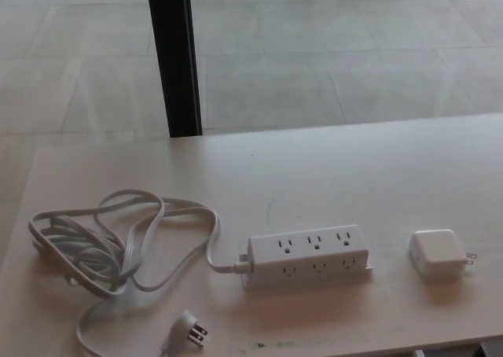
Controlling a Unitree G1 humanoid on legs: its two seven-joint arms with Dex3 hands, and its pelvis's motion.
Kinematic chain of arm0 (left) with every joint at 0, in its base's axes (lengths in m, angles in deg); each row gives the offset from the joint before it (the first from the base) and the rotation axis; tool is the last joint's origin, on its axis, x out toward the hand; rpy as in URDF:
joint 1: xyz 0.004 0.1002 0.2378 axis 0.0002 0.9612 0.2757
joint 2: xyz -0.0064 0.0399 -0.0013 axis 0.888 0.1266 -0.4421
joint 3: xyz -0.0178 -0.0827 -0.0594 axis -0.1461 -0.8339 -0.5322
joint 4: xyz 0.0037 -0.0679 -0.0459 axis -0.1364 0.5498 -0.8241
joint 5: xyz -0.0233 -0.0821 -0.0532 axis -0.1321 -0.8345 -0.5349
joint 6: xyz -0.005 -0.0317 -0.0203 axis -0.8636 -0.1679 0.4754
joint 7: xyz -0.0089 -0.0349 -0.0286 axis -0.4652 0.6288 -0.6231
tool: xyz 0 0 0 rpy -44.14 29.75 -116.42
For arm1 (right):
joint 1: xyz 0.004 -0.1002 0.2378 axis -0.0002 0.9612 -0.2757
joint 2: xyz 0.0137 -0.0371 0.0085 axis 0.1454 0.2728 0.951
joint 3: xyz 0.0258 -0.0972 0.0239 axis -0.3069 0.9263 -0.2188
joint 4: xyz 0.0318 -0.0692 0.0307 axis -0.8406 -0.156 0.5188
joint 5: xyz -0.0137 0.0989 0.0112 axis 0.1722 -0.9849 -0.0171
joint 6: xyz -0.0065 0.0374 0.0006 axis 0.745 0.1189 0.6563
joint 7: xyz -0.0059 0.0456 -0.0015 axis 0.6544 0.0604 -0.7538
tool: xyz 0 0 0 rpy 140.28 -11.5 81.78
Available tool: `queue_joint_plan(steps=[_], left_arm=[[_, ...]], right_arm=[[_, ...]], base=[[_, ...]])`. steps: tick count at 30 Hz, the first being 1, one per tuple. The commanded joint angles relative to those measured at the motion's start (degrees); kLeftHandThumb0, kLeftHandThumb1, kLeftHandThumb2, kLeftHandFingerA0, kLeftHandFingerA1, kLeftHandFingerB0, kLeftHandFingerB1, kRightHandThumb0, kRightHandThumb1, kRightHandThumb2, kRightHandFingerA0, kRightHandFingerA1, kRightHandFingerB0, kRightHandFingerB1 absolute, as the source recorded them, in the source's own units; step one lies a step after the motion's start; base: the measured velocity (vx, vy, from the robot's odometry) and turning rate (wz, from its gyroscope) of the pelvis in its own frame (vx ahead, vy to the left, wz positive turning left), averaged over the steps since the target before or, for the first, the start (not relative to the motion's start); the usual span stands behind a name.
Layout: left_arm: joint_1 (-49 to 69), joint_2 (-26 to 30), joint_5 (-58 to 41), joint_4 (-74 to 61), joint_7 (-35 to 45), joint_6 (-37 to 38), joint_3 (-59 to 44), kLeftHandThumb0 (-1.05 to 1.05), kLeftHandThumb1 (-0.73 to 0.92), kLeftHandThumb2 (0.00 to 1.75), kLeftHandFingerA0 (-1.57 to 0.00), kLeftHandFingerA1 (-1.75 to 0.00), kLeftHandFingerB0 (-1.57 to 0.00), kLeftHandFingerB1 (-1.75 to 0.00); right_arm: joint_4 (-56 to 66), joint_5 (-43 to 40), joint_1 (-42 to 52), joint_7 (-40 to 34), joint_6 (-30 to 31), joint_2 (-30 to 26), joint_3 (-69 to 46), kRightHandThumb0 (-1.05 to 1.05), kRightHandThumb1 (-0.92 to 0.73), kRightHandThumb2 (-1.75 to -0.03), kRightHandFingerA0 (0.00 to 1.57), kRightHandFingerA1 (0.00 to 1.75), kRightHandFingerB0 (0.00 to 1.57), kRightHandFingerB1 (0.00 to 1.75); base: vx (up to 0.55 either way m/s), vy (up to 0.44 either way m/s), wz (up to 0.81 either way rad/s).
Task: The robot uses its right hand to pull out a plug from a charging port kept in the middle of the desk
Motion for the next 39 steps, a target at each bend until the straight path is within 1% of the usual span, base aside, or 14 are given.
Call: queue_joint_plan(steps=[1,2,5,7,8,11,14,24,25,29,30,34,35,39], left_arm=[[0.55,0.6,-0.32,0.2,1.1,0.28,-0.21,-0.63,0.75,0.63,-0.62,-0.5,-0.48,-0.37],[0.6,0.59,0.35,-0.18,0.45,0.28,0.38,-0.64,0.76,0.63,-0.64,-0.51,-0.48,-0.37],[0.34,0.43,-0.2,0.86,0.34,0.49,-0.16,-0.63,0.74,0.63,-0.63,-0.46,-0.47,-0.37],[0.04,0.53,-0.26,1.4,0.22,0.44,-0.27,-0.62,0.74,0.63,-0.64,-0.47,-0.48,-0.37],[0.07,0.5,-0.35,1.23,0.18,0.32,-0.34,-0.63,0.73,0.63,-0.67,-0.5,-0.5,-0.38],[0.29,0.33,-0.55,0.97,1.1,0.44,-0.4,-0.64,0.73,0.62,-0.66,-0.51,-0.52,-0.38],[0.49,0.15,-1.05,0.26,2.16,0.33,-0.68,-0.62,0.73,0.62,-0.64,-0.47,-0.53,-0.38],[0.39,0.18,-0.97,-0.23,2.4,-0.38,-0.78,-0.62,0.74,0.63,-0.65,-0.46,-0.52,-0.38],[0.5,0.13,-0.71,-0.62,1.82,-0.58,-0.63,-0.63,0.74,0.63,-0.67,-0.47,-0.53,-0.38],[0.77,0.35,-0.61,0.27,2.38,0.09,-0.68,-0.64,0.74,0.63,-0.66,-0.46,-0.52,-0.38],[1.04,0.44,0.05,-0.5,2.01,-0.14,-0.04,-0.65,0.74,0.64,-0.68,-0.46,-0.5,-0.37],[1.8,0.29,0.05,-1.83,1.78,-0.58,0.25,-0.64,0.75,0.63,-0.69,-0.48,-0.5,-0.37],[1.68,0.36,-0.06,-1.48,1.8,-0.5,0.15,-0.64,0.74,0.63,-0.69,-0.47,-0.51,-0.37],[1.33,1.14,-0.43,-0.01,3.26,-0.78,-0.12,-0.66,0.73,0.62,-0.67,-0.49,-0.5,-0.38]], right_arm=[[-1.64,-1.96,0.57,0.06,-1.66,-2.02,0.95,-0.64,-0.38,-0.89,0.53,0.8,0.32,0.65],[-1.18,-2.0,0.75,0.0,-1.28,-2.11,1.22,-0.66,-0.54,-0.57,0.48,0.83,0.39,0.67],[-0.79,-1.64,1.1,0.89,-3.69,-2.56,2.88,-0.68,-0.39,-0.79,0.53,0.79,0.53,0.68],[-0.25,-2.04,1.64,1.43,-5.28,-2.47,3.44,-0.66,-0.53,-0.55,0.51,0.82,0.57,0.63],[-0.56,-2.25,1.55,1.48,-5.91,-2.45,3.56,-0.67,-0.41,-0.89,0.54,0.8,0.57,0.68],[-1.57,-0.75,1.6,2.03,-10.32,-3.02,6.36,-0.71,-0.51,-0.56,0.57,0.8,0.67,0.59],[-1.23,0.64,2.29,2.35,-12.4,-3.94,9.41,-0.72,-0.5,-0.56,0.63,0.73,0.69,0.57],[2.3,-0.26,3.36,1.54,-14.57,-4.94,12.39,-0.72,-0.49,-0.55,0.69,0.76,0.57,0.61],[3.17,-0.04,3.79,1.5,-14.31,-5.08,12.59,-0.71,-0.37,-0.84,0.66,0.77,0.54,0.66],[3.63,0.14,5.33,1.99,-15.53,-5.06,12.8,-0.71,-0.38,-0.85,0.63,0.75,0.55,0.66],[2.94,-0.06,5.36,2.17,-15.74,-5.09,12.75,-0.72,-0.51,-0.56,0.65,0.74,0.57,0.59],[3.46,-0.59,6.16,2.46,-16.33,-4.93,12.7,-0.7,-0.38,-0.85,0.62,0.75,0.55,0.66],[3.89,-0.68,6.35,2.52,-16.32,-4.83,12.77,-0.7,-0.51,-0.56,0.63,0.71,0.57,0.59],[4.65,-0.39,6.81,2.35,-16.44,-4.7,13.5,-0.66,-0.52,-0.56,0.63,0.7,0.57,0.57]], base=[[0.0,0.0,0.0],[0.0,0.0,0.0],[0.0,0.0,0.0],[0.0,0.0,0.0],[0.0,0.0,0.0],[0.0,0.0,0.0],[0.0,0.0,0.0],[0.0,0.0,0.0],[0.0,0.0,0.0],[0.0,0.0,0.0],[0.0,0.0,0.0],[0.0,0.0,0.0],[0.0,0.0,0.0],[0.0,0.0,0.0]])
